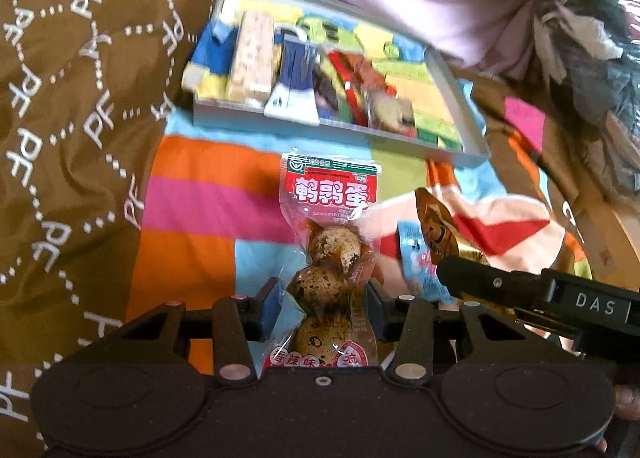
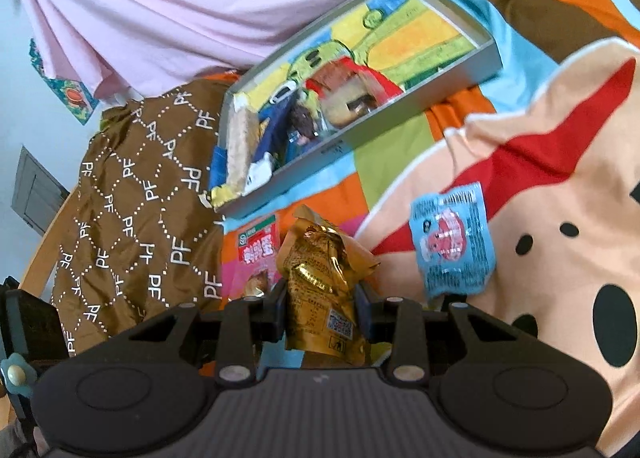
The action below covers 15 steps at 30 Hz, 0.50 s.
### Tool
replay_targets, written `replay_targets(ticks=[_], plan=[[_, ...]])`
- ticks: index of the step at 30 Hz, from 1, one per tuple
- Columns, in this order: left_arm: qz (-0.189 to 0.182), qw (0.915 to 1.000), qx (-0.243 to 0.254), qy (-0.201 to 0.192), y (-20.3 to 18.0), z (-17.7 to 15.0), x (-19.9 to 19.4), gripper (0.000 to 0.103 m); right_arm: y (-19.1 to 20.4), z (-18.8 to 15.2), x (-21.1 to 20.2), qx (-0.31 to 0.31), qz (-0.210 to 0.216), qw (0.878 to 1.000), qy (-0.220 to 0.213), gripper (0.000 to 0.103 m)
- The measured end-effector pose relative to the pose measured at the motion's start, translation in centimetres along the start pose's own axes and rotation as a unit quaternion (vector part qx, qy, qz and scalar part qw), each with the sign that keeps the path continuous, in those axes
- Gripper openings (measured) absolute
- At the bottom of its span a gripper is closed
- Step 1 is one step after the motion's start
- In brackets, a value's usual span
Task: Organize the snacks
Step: 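Close the left tool on the quail-egg pack while the right tool grips the gold pouch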
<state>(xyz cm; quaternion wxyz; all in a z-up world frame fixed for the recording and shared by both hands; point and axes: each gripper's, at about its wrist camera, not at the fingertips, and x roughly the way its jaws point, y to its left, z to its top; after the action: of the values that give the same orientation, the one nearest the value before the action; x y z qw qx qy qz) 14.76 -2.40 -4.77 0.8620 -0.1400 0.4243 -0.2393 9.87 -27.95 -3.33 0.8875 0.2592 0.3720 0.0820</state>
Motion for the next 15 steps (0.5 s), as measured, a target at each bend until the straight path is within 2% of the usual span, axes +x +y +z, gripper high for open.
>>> replay_targets(ticks=[5,10,15], plan=[[0.003,0.9993,0.01,-0.037,-0.5,0.7,-0.8,0.046,0.4,0.3,-0.4,-0.011,0.006,1.0,-0.023,0.038],[0.025,0.996,0.034,-0.078,-1.3,1.9,-1.3,0.046,1.0,0.8,-0.9,-0.027,0.009,0.998,-0.051,0.039],[0.035,0.993,0.038,-0.106,-1.6,3.6,-1.2,0.046,1.0,1.8,-0.9,-0.028,0.015,0.997,-0.067,0.039]])
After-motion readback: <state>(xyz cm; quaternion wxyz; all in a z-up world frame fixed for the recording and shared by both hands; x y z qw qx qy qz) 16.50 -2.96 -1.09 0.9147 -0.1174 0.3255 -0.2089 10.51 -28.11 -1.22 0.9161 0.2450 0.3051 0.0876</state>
